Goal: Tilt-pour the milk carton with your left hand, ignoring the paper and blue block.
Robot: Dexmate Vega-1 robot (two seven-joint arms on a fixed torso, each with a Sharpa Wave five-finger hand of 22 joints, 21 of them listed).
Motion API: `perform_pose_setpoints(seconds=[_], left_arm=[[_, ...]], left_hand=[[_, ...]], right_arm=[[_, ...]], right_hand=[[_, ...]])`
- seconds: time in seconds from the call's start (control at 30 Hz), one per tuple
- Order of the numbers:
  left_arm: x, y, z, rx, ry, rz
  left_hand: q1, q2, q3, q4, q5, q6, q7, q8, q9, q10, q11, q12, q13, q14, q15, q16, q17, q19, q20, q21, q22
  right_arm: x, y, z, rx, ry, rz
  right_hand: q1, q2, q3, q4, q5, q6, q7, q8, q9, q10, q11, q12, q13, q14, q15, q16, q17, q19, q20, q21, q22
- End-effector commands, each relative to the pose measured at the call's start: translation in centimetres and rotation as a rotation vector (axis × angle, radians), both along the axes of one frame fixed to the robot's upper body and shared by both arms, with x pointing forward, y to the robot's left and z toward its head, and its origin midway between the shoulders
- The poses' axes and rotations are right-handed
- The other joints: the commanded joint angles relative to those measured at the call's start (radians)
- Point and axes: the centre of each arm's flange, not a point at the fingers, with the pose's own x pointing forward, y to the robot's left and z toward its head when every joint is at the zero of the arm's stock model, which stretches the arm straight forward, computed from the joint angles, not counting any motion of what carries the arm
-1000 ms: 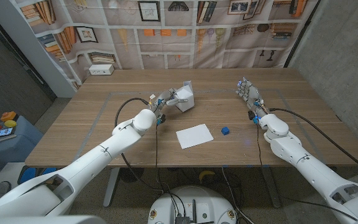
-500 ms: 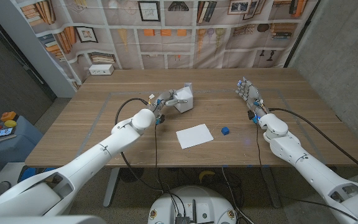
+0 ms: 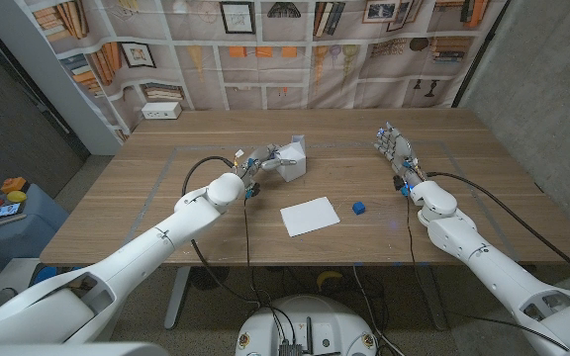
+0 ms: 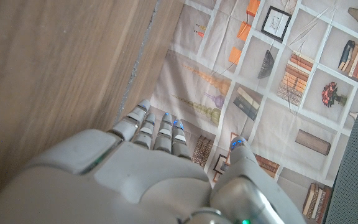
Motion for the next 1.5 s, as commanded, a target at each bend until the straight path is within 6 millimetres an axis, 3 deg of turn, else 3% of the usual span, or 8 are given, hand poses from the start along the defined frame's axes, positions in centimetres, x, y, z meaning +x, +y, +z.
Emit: perform_pose_setpoints(seconds=[0.03, 0.13, 0.4, 0.67, 0.9, 1.2, 1.5], left_arm=[[-0.1, 1.1, -0.2, 0.007, 0.023, 0.01], [-0.1, 1.5, -0.1, 0.011, 0.022, 0.005], [-0.3, 2.4, 0.4, 0.025, 0.031, -0.021], [0.0, 3.2, 1.1, 0.062, 0.043, -0.091], [-0.3, 4.0, 1.7, 0.063, 0.042, -0.139], [-1.3, 5.3, 2.9, 0.064, 0.018, -0.183], [-2.1, 6.5, 3.7, -0.001, -0.041, -0.195]], left_hand=[[-0.008, 0.0, -0.003, -0.001, 0.004, -0.002, 0.003, -0.006, 0.001, -0.008, 0.001, -0.002, -0.005, -0.015, 0.005, -0.003, 0.002, -0.001, 0.005, 0.001, 0.001], [-0.01, -0.001, -0.004, -0.001, 0.004, -0.01, 0.003, -0.014, 0.0, -0.015, 0.001, -0.003, -0.01, -0.021, 0.006, -0.003, 0.002, -0.008, 0.007, -0.001, 0.001], [-0.038, -0.012, -0.014, 0.004, -0.001, -0.062, 0.005, -0.08, -0.007, -0.074, 0.012, -0.008, -0.055, -0.098, 0.017, -0.01, -0.001, -0.071, 0.006, -0.013, -0.002], [-0.087, -0.027, -0.027, 0.009, -0.015, -0.128, 0.004, -0.173, -0.011, -0.176, 0.023, -0.013, -0.121, -0.214, 0.034, -0.01, -0.002, -0.167, -0.003, -0.016, -0.003], [-0.132, -0.039, -0.04, 0.017, -0.022, -0.162, 0.012, -0.222, -0.011, -0.24, 0.036, -0.016, -0.151, -0.278, 0.042, -0.011, -0.003, -0.236, -0.012, -0.018, -0.003], [-0.175, -0.038, -0.049, 0.025, -0.024, -0.193, 0.013, -0.265, -0.011, -0.305, 0.047, -0.02, -0.166, -0.33, 0.049, -0.01, -0.002, -0.305, -0.025, -0.019, -0.003], [-0.186, -0.033, -0.05, 0.028, -0.024, -0.192, 0.017, -0.271, -0.011, -0.311, 0.045, -0.017, -0.168, -0.336, 0.052, -0.007, -0.002, -0.315, -0.023, -0.017, -0.003]], right_arm=[[0.3, 0.5, -0.2, 0.006, 0.001, 0.001], [0.3, 0.6, -0.2, 0.008, 0.0, 0.0], [0.3, 1.0, -0.2, 0.013, -0.003, -0.003], [0.2, 1.2, -0.2, 0.016, -0.005, -0.012], [0.0, 1.6, -0.4, 0.02, -0.005, -0.015], [-0.5, 2.1, -0.7, 0.025, -0.012, -0.03], [-1.6, 2.5, -0.8, 0.036, -0.026, -0.047]], right_hand=[[-0.006, 0.023, 0.005, 0.002, -0.004, 0.011, 0.001, 0.003, 0.002, 0.008, 0.001, 0.009, 0.002, 0.006, 0.001, 0.005, 0.005, 0.004, 0.001, 0.003, 0.002], [-0.006, 0.023, 0.006, 0.002, -0.004, 0.012, 0.001, 0.003, 0.002, 0.008, 0.001, 0.009, 0.002, 0.005, 0.001, 0.005, 0.005, 0.004, 0.001, 0.002, 0.002], [-0.006, 0.023, 0.007, 0.002, -0.004, 0.013, 0.0, 0.003, 0.002, 0.008, 0.001, 0.009, 0.002, 0.006, 0.001, 0.005, 0.005, 0.003, 0.001, 0.002, 0.002], [-0.006, 0.023, 0.008, 0.001, -0.004, 0.013, 0.0, 0.003, 0.002, 0.008, 0.0, 0.008, 0.002, 0.006, 0.002, 0.006, 0.005, 0.003, 0.0, 0.002, 0.002], [-0.005, 0.023, 0.009, 0.001, -0.004, 0.013, 0.0, 0.003, 0.002, 0.007, 0.001, 0.008, 0.002, 0.006, 0.0, 0.006, 0.005, 0.003, -0.001, 0.002, 0.002], [-0.005, 0.022, 0.009, 0.0, -0.004, 0.012, 0.0, 0.003, 0.002, 0.006, 0.0, 0.008, 0.002, 0.005, 0.001, 0.005, 0.005, 0.003, -0.001, 0.002, 0.002], [-0.006, 0.021, 0.009, 0.0, -0.005, 0.013, 0.0, 0.003, 0.002, 0.007, 0.001, 0.008, 0.003, 0.004, -0.001, 0.005, 0.006, 0.002, -0.001, 0.002, 0.002]])
